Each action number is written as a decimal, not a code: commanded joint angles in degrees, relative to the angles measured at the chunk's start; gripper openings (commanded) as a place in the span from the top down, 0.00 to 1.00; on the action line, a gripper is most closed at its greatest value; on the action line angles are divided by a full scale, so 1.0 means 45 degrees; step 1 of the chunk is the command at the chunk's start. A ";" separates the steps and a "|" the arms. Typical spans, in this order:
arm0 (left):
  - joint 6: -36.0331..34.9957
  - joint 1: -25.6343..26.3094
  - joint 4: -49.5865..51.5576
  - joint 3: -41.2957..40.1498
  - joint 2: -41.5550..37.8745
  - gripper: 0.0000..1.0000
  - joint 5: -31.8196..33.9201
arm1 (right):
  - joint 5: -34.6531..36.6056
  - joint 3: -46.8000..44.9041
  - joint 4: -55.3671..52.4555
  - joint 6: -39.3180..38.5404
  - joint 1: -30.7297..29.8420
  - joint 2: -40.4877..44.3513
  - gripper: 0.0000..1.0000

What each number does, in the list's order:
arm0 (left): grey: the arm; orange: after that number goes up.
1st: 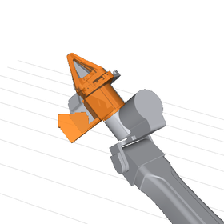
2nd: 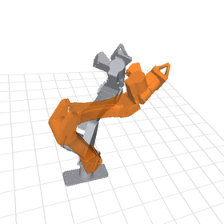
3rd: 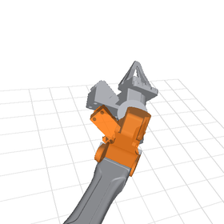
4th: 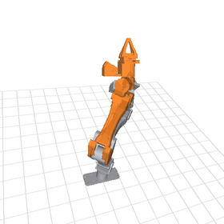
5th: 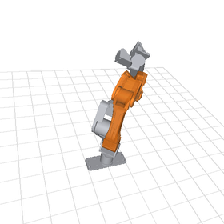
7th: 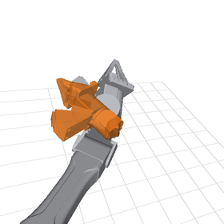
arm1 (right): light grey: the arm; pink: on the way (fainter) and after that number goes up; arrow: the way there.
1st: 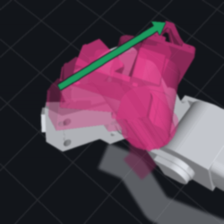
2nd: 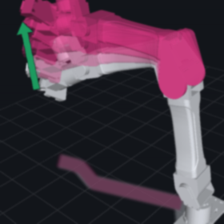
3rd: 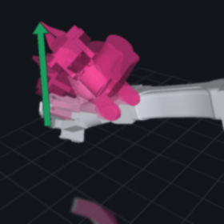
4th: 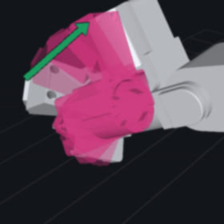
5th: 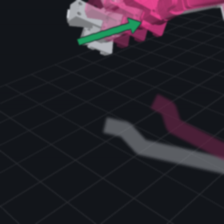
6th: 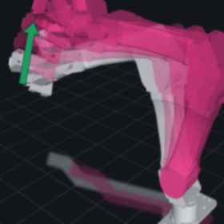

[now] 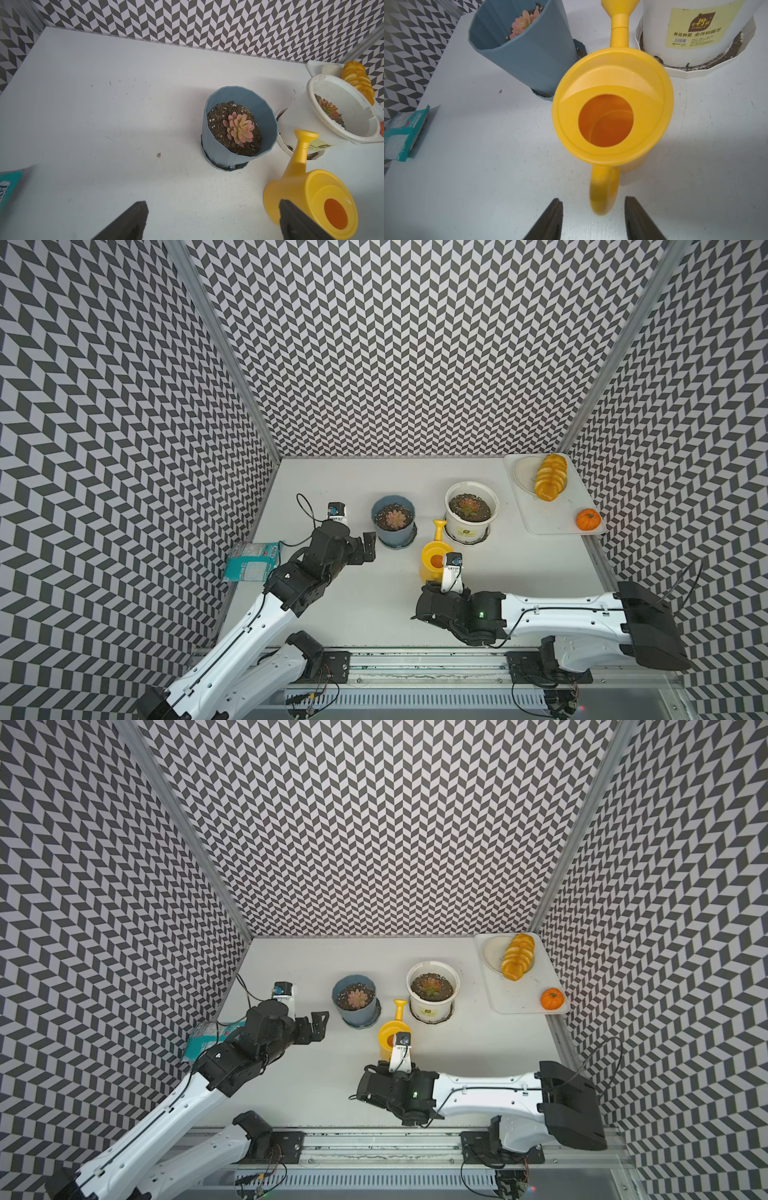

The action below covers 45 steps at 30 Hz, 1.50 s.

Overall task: Water the succulent around the soil edge
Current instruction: Pick up the watering can from the center of the board.

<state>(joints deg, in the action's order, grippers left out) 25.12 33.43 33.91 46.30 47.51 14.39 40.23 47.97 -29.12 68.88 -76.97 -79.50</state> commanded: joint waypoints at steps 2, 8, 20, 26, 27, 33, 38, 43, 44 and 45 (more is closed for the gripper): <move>-0.0226 -0.0046 -0.0329 0.0083 -0.0054 0.00 -0.0266 | -0.0727 -0.0463 0.1596 -0.1351 0.0530 0.0303 0.52; -0.0271 -0.0061 -0.0351 0.0088 -0.0049 0.00 -0.0383 | -0.0536 -0.0112 0.1327 -0.1786 0.0620 -0.0255 0.56; -0.0300 -0.0049 -0.0369 0.0067 -0.0069 0.00 -0.0458 | -0.0501 -0.0336 0.1277 -0.2252 0.0945 -0.0153 0.69; -0.0310 -0.0046 -0.0388 0.0062 -0.0088 0.00 -0.0517 | -0.0480 -0.0580 0.1215 -0.2958 0.1134 0.0299 0.84; -0.0310 -0.0046 -0.0405 0.0062 -0.0088 0.00 -0.0522 | -0.0465 -0.0671 0.1201 -0.3087 0.1202 0.0445 0.87; -0.0307 -0.0046 -0.0406 0.0062 -0.0108 0.00 -0.0571 | -0.1082 -0.1350 0.1512 -0.4304 0.1841 0.1750 0.99; -0.0310 -0.0047 -0.0422 0.0043 -0.0108 0.00 -0.0623 | -0.1887 -0.1899 0.1860 -0.5726 0.2409 0.3039 1.00; -0.0310 -0.0046 -0.0444 0.0042 -0.0142 0.00 -0.0676 | -0.3939 -0.2658 0.2595 -0.7264 0.3393 0.4375 1.00; -0.0310 -0.0046 -0.0446 0.0025 -0.0156 0.00 -0.0696 | -0.4232 -0.2718 0.2648 -0.7454 0.3496 0.4615 1.00; -0.0310 -0.0046 -0.0463 0.0028 -0.0165 0.00 -0.0708 | -0.4569 -0.2755 0.2652 -0.7704 0.3567 0.4852 1.00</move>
<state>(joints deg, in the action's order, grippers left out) 24.43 33.43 33.47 46.30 47.51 12.03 24.97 36.01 -22.22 39.79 -61.87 -60.34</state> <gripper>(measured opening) 0.993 0.196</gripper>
